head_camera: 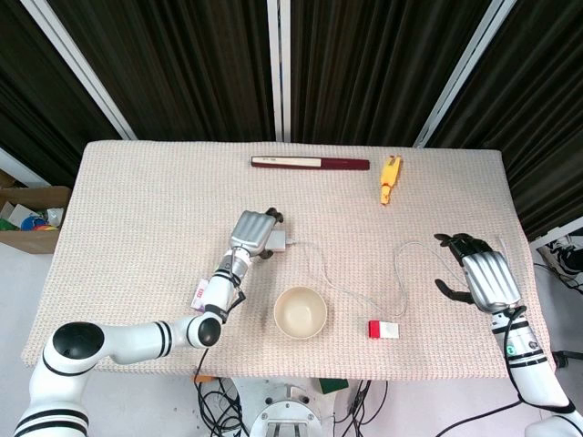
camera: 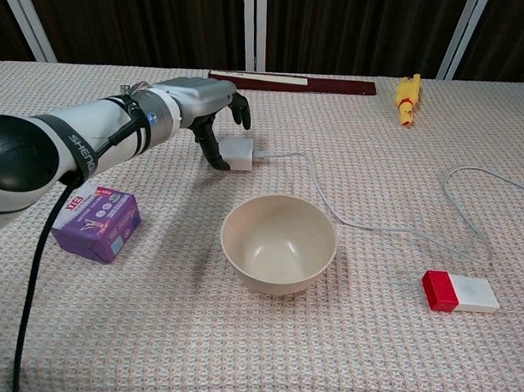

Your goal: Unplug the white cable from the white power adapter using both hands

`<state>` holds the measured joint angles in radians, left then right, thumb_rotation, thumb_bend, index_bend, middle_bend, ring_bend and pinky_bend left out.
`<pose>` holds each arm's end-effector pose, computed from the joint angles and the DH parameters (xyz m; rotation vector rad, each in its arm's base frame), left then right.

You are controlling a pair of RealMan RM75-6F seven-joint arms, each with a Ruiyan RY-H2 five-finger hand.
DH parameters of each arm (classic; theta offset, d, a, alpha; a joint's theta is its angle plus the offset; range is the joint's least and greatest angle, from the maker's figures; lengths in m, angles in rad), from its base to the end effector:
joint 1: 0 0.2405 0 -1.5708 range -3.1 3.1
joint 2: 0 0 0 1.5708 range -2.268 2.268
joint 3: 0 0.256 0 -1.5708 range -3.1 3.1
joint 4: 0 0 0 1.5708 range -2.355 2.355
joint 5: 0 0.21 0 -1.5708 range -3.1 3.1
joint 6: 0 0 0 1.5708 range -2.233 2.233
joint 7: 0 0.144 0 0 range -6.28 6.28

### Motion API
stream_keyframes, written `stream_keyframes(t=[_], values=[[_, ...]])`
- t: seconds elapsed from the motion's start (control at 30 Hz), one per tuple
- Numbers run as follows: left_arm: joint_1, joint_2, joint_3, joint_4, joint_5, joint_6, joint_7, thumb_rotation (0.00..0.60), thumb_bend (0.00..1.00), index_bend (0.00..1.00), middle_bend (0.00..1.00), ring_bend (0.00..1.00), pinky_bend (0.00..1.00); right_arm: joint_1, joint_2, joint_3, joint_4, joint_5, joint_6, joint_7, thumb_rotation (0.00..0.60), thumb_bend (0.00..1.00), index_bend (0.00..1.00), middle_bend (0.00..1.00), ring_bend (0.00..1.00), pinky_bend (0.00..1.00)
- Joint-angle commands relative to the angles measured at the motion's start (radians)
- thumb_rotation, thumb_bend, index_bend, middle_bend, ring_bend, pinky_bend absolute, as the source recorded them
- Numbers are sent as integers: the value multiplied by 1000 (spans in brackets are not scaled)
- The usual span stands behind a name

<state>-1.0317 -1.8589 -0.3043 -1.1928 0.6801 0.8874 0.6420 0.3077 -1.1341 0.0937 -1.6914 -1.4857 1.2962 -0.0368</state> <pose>-0.0678 0.3884 -0.0931 -1.8511 -0.9866 -0.7969 -0.2512 -0.2485 0.1284 1.5929 -0.9122 1.0198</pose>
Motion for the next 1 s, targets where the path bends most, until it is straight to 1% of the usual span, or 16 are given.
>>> stream_keyframes(t=[0.03, 0.17, 0.33, 0.47, 0.53, 1.0], values=[[-10, -4, -6, 21, -8, -3, 0, 599, 156, 295, 229, 693, 952, -2, -1, -1, 3, 2, 1, 3, 600, 247, 243, 325, 195, 328], [-20, -5, 1, 52, -12, -4, 18, 599, 179, 295, 229, 693, 952, -4, -3, -2, 7, 2, 3, 8, 600, 247, 243, 325, 195, 329], [-23, 24, 7, 19, -54, -38, 36, 599, 197, 306, 233, 693, 952, -5, -5, -4, 12, 1, 2, 14, 600, 249, 243, 325, 195, 331], [-33, 33, 5, 4, -89, -58, 36, 576, 226, 306, 233, 691, 951, -3, -8, -4, 15, -1, -2, 15, 600, 247, 243, 324, 195, 332], [-39, 33, 6, 8, -94, -63, 34, 575, 235, 308, 233, 690, 950, -3, -9, -4, 15, 0, 1, 16, 600, 246, 243, 324, 195, 333], [-63, 27, 15, 42, -127, -73, 15, 571, 237, 330, 259, 687, 941, -5, -10, -5, 20, 3, -2, 22, 600, 247, 243, 325, 195, 336]])
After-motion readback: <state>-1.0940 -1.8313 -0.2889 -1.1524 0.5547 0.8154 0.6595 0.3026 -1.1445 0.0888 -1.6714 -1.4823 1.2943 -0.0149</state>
